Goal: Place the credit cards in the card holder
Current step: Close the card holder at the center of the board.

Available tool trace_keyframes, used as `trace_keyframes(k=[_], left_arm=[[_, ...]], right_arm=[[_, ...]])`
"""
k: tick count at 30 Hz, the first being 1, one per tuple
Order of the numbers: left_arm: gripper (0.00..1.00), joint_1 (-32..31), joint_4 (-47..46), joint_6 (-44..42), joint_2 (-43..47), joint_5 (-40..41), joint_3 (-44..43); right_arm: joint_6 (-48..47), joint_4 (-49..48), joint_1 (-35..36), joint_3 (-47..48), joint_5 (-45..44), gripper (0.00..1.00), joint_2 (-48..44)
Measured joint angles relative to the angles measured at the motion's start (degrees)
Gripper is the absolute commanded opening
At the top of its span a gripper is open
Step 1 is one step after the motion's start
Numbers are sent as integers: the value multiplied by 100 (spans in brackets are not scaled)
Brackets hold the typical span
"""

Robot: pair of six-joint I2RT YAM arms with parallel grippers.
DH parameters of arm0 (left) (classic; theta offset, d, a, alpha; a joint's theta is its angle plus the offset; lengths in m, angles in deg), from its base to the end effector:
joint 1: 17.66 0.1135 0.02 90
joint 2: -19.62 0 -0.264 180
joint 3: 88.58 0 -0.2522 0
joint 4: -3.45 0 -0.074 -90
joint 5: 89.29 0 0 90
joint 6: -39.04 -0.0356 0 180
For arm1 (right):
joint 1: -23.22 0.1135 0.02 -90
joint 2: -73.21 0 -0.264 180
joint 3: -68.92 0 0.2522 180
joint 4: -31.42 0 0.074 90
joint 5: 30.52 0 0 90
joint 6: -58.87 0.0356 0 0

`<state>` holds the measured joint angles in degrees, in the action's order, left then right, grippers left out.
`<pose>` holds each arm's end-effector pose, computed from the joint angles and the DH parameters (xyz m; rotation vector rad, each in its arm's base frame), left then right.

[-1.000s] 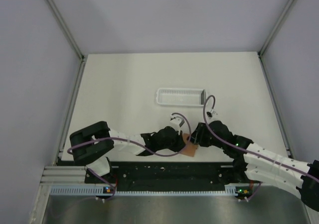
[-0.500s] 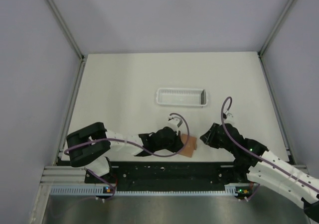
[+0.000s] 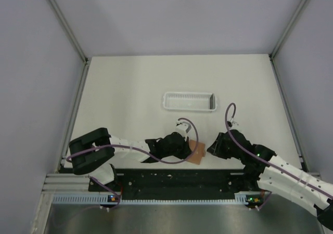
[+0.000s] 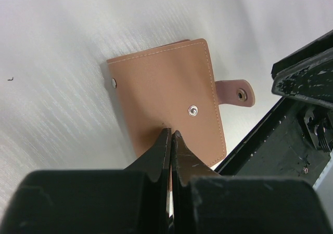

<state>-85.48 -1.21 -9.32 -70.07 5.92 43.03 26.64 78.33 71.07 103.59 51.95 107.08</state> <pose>0.1147 -0.2728 0.1457 0.4858 2.3292 -0.9134 0.0899 0.0923 0.1854 0.2810 2.4742 0.7000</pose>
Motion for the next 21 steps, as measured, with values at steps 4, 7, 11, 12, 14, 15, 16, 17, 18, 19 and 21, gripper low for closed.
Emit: trace_keyframes(k=[4,7,11,12,14,15,16,17,18,19,21], left_arm=[[0,-2,2,0,0,11,0],[0,-2,2,2,0,17,0],[0,-2,2,2,0,17,0],[0,-2,4,4,0,17,0],[0,-2,2,4,0,17,0],[0,-2,2,4,0,17,0],[0,-2,2,9,0,17,0],[0,-2,2,17,0,20,0],[0,-2,2,24,0,20,0],[0,-2,2,24,0,22,2],[0,-2,2,26,0,22,0]], right_arm=[[42,-258,0,-210,179,25,81],[55,-391,0,-264,243,25,240],[57,-627,0,-323,326,27,348],[59,-706,0,-361,352,28,348],[59,-831,0,-411,389,29,354],[57,-885,0,-439,400,29,363],[55,-922,0,-452,402,29,367],[48,-997,0,-476,402,29,380],[39,-1032,0,-483,404,29,389],[33,-1073,0,-490,404,29,409],[26,-1163,0,-496,402,29,457]])
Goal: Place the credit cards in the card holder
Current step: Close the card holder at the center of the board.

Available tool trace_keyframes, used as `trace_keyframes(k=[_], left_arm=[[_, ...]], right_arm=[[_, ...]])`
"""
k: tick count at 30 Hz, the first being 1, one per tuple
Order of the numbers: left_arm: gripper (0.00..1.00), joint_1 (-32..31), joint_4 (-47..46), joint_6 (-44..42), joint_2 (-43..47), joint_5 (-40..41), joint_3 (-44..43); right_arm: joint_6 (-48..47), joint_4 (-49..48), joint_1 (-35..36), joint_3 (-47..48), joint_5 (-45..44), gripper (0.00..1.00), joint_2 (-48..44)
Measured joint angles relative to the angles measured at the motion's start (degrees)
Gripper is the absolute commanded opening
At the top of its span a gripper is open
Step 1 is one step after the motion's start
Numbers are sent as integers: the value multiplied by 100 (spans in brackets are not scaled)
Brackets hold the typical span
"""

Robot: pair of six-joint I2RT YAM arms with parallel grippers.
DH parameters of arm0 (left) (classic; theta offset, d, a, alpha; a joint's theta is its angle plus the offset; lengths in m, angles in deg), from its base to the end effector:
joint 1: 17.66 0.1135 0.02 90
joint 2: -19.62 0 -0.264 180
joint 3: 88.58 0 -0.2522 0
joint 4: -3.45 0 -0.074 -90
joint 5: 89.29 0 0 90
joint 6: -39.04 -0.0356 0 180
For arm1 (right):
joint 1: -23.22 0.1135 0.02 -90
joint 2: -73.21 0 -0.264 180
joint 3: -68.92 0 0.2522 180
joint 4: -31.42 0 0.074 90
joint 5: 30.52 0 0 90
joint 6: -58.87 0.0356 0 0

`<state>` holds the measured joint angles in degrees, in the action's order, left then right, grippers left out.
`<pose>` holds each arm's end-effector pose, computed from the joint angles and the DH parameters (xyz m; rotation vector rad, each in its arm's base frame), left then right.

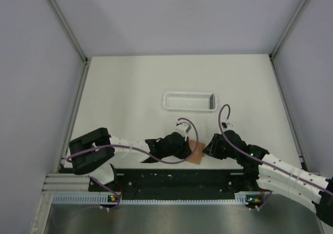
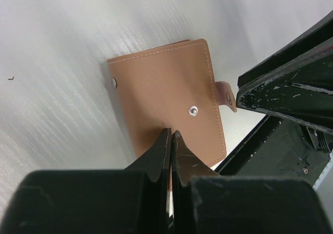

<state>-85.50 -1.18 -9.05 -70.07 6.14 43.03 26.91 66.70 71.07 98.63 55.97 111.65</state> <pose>0.1147 -0.2727 0.1457 0.4784 2.3304 -0.9120 0.0964 0.1033 0.1632 0.2539 2.4824 0.7990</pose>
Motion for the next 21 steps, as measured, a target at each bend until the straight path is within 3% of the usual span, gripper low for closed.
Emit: trace_keyframes(k=[21], left_arm=[[0,0,4,20,0,-2,0]], right_arm=[[-212,-706,0,-61,63,28,649]])
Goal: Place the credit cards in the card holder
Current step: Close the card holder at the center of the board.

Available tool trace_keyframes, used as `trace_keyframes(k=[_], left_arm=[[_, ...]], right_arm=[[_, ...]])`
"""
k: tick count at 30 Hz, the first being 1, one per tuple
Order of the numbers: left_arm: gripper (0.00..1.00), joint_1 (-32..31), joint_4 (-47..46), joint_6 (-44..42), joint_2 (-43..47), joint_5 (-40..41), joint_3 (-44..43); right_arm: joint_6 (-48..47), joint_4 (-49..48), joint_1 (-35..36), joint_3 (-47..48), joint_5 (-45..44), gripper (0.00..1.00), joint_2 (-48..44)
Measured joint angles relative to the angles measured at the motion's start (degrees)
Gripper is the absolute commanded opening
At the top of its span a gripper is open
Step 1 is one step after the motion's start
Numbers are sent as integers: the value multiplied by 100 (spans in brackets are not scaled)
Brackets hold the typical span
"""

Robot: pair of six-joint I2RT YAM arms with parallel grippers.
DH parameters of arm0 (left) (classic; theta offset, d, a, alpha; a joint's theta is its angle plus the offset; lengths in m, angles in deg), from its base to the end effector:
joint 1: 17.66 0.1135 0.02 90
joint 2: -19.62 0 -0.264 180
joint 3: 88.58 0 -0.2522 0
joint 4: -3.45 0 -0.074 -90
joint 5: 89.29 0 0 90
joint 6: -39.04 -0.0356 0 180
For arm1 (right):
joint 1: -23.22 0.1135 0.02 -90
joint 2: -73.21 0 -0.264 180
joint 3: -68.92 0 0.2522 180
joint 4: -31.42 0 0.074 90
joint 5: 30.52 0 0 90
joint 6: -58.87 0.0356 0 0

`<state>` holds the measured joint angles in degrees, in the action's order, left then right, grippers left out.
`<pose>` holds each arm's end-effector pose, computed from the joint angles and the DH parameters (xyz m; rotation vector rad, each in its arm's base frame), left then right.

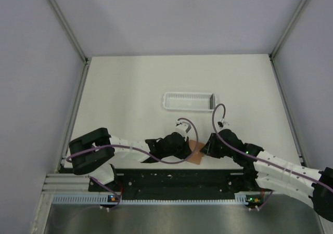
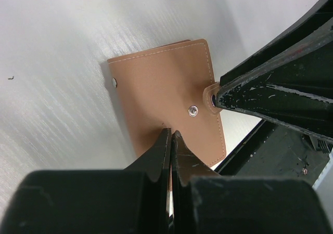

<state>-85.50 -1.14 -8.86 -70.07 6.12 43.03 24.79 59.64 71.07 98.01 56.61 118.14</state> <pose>0.1147 -0.2727 0.1456 0.4751 2.3326 -0.9132 0.1050 0.1133 0.1549 0.2019 2.4865 0.7933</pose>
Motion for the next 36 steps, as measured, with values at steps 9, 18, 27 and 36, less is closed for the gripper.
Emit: trace_keyframes(k=[9,18,27,36], left_arm=[[0,-2,-2,9,0,-2,0],[0,-2,-2,83,-2,-2,0],[0,-2,2,92,-2,0,0],[0,-2,2,107,-2,-2,0]], right_arm=[[-90,-85,0,4,2,28,181],[-168,-190,0,44,33,28,393],[-240,-210,-4,92,90,29,463],[-295,-179,-4,164,160,27,452]])
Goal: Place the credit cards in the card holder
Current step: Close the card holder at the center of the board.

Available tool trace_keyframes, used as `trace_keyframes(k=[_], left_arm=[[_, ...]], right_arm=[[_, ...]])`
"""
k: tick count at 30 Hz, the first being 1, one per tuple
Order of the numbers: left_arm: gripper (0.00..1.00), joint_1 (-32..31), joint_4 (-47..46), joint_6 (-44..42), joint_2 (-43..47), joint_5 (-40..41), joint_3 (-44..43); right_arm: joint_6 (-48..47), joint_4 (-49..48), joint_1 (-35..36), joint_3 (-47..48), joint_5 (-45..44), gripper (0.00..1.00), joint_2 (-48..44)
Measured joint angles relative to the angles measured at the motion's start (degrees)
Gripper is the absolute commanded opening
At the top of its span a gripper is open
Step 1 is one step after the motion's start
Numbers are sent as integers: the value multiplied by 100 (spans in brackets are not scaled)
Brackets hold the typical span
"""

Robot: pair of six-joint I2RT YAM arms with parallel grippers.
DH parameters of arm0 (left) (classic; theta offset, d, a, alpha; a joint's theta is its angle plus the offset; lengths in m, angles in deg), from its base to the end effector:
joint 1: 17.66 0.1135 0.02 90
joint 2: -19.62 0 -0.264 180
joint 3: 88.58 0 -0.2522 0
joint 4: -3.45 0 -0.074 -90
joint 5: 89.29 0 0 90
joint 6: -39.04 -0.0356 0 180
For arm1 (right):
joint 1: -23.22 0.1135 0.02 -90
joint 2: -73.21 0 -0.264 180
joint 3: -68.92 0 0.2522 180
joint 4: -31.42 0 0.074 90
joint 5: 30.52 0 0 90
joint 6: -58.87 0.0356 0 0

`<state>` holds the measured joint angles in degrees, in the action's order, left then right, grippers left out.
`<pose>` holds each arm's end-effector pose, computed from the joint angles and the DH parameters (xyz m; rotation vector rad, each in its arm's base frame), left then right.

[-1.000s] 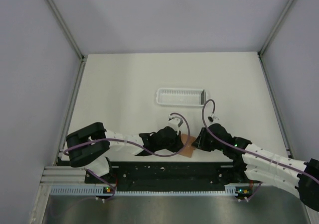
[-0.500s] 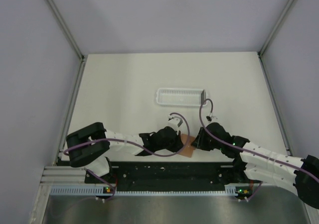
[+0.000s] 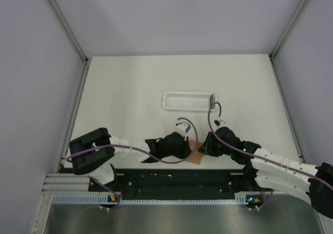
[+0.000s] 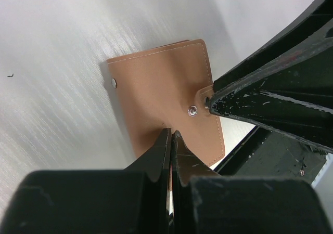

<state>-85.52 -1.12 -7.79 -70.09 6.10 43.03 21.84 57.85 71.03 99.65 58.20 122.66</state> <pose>0.1146 -0.2727 0.1455 0.4548 2.3414 -0.9218 0.1111 0.1214 0.1555 0.1248 2.5121 0.7817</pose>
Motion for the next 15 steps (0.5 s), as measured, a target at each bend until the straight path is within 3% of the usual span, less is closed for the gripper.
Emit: trace_keyframes(k=[15], left_arm=[[0,0,-2,20,-2,0,0]], right_arm=[[0,-66,0,114,96,26,-96]])
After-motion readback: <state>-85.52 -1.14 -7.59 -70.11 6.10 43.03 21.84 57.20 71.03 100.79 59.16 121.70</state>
